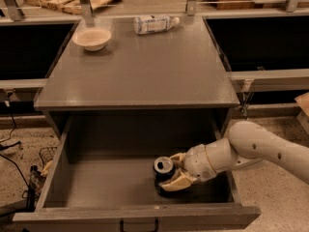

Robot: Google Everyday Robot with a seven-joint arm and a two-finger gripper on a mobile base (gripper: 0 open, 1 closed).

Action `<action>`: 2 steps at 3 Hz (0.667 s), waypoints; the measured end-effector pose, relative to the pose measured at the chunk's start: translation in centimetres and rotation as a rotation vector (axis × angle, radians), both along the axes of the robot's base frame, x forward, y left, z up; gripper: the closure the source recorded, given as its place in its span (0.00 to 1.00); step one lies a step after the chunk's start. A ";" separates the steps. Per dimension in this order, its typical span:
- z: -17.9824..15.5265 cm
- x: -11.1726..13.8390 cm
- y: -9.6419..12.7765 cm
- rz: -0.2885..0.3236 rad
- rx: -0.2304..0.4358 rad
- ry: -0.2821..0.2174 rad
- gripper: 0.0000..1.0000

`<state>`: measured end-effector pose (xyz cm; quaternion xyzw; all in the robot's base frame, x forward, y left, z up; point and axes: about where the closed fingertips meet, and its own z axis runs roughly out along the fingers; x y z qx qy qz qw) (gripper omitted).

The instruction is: Place pepsi can into top drawer

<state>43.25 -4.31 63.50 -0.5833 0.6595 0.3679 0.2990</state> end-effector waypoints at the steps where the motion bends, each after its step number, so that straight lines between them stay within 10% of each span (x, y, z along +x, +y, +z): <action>1: 0.0 0.0 0.0 0.000 0.000 0.000 0.15; 2: 0.0 0.0 0.0 0.000 0.000 0.000 0.00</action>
Offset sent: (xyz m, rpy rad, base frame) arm 0.0000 0.0000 0.0000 0.0000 0.0000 0.0000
